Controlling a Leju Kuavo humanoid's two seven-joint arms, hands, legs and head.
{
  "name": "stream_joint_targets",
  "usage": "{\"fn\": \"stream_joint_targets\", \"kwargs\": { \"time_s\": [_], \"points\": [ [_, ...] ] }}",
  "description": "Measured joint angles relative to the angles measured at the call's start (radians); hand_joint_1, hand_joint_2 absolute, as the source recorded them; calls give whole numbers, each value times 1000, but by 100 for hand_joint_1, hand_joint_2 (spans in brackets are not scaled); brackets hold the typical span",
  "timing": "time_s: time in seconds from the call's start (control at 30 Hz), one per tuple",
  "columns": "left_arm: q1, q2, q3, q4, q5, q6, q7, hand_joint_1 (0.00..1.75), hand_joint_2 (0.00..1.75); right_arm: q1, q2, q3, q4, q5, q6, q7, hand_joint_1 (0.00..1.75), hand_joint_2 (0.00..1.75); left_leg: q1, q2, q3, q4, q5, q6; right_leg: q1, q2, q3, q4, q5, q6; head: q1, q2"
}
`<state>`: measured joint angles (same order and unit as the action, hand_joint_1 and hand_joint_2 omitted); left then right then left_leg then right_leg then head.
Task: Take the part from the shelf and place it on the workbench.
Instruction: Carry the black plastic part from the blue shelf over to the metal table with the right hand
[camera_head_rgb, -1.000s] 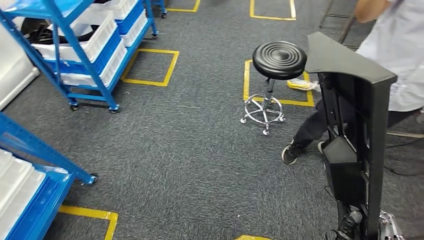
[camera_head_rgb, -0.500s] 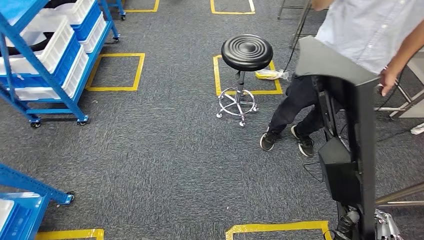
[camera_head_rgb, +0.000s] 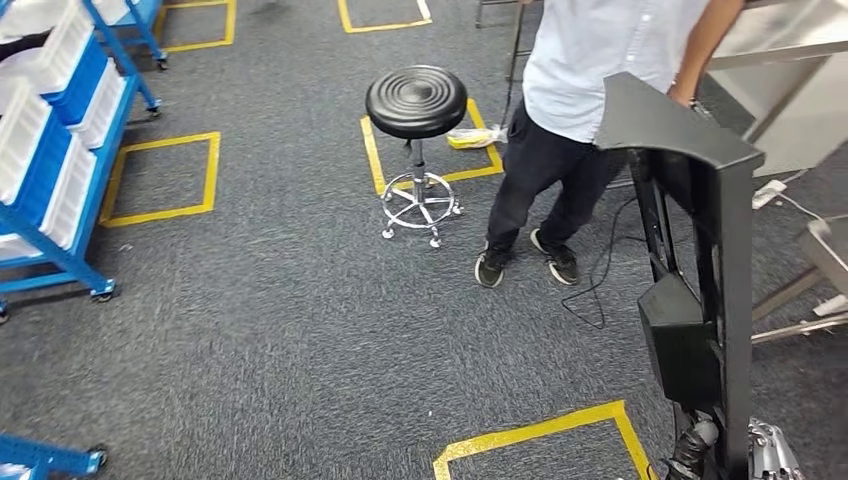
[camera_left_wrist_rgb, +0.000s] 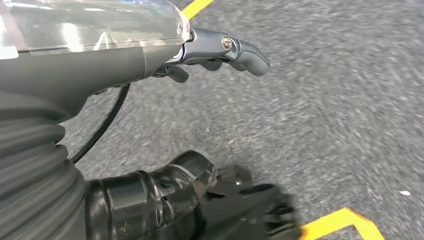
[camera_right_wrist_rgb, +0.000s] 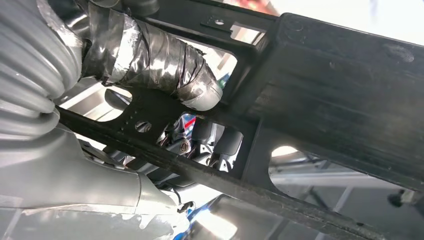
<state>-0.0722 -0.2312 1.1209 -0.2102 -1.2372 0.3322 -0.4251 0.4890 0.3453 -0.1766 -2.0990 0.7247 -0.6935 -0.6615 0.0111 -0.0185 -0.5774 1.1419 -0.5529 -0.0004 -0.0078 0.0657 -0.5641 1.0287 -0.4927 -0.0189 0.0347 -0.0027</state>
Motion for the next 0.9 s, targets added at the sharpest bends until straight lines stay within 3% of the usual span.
{"fn": "stream_joint_targets", "kwargs": {
  "time_s": [0.03, 0.1, 0.17, 0.23, 0.3, 0.37, 0.4, 0.43, 0.53, 0.6, 0.67, 0.73, 0.8, 0.83, 0.9],
  "points": [
    [0, 0, 0, 0, 0, 0, 0, 0, 175, 0, 0, 0, 0, 1, 0, 1, 175, 175, 2, -21, 23, -60, 23, 2, 0, 12, -3, 5, -2, 4, 0, 0],
    [-1, 0, 1, 0, -1, 1, 4, 0, 175, 1, 1, 0, 0, 4, 0, 3, 175, 175, 2, -50, 43, -112, 32, 8, 0, 32, -11, 11, 0, 16, 0, 0],
    [-3, 0, 2, 0, -3, 2, 12, 0, 175, 7, 1, 0, 0, 5, 0, 7, 175, 175, 1, -35, 45, -119, 36, 20, -3, 50, -19, 9, 4, 28, 0, 0],
    [-2, -1, 2, 0, -5, 2, 17, 0, 175, 12, 1, 0, 0, 4, 0, 8, 175, 175, 3, -12, 47, -129, 43, 35, -3, 25, -32, 35, -14, 38, 2, 0],
    [-1, -1, 2, 0, -8, 3, 17, 0, 175, 11, 1, 0, 2, 1, 0, 8, 175, 175, 2, 13, 47, -134, 46, 43, -2, -29, -77, 132, -73, 46, 4, 0],
    [1, -2, 2, 0, -7, 2, 13, 0, 175, 8, 1, 0, 7, -4, 0, 6, 175, 175, -1, 40, 45, -133, 45, 46, -4, -53, -130, 249, -123, 52, 4, 0],
    [1, -2, 2, 0, -6, 2, 10, 0, 175, 8, 1, 0, 10, -6, 0, 4, 175, 175, -2, 53, 45, -133, 44, 46, -6, -57, -139, 271, -124, 53, 4, 0],
    [1, -2, 2, 0, -6, 2, 6, 0, 175, 7, 1, 0, 13, -8, 0, 2, 175, 175, -3, 66, 46, -133, 43, 46, -6, -61, -128, 256, -105, 53, 4, 0],
    [-3, -2, 2, 0, -12, 1, 1, 0, 175, 6, 1, 0, 16, -9, 0, -2, 175, 175, -4, 89, 52, -132, 38, 43, -4, -85, -45, 105, -23, 45, 4, 0],
    [-3, -3, 2, 0, -13, 1, 0, 0, 175, 6, 1, 0, 16, -9, 0, -3, 175, 175, -4, 91, 53, -132, 38, 43, -3, -91, -29, 77, -10, 43, 4, 0],
    [-3, -4, 1, 0, -14, 1, -1, 0, 175, 3, 1, 0, 16, -9, 0, -4, 175, 175, -7, 97, 55, -131, 35, 39, 5, -125, -10, 36, -9, 35, 4, 0],
    [-4, -5, 1, 0, -16, 1, -1, 0, 175, 0, 2, 0, 17, -9, 0, -6, 175, 175, -11, 107, 62, -128, 25, 23, 9, -131, 8, -10, -3, 18, 4, 0],
    [-5, -5, 0, 0, -21, -1, 0, 0, 175, -1, 3, 0, 17, -8, 0, -6, 175, 175, -9, 76, 47, -78, -15, 7, 3, -96, 8, -21, 6, 4, 3, 0],
    [-4, -5, 0, 0, -24, -2, 2, 0, 175, -2, 3, 0, 18, -7, 0, -6, 175, 175, -6, 50, 23, -23, -47, 4, 2, -86, 7, -22, 8, 1, 3, 0],
    [-1, -5, -1, 0, -30, -3, 3, 0, 175, -3, 3, 0, 21, -6, 0, -5, 175, 175, -4, 30, -38, 105, -100, 1, 1, -62, 5, -21, 9, -1, 3, 0]
  ]
}}
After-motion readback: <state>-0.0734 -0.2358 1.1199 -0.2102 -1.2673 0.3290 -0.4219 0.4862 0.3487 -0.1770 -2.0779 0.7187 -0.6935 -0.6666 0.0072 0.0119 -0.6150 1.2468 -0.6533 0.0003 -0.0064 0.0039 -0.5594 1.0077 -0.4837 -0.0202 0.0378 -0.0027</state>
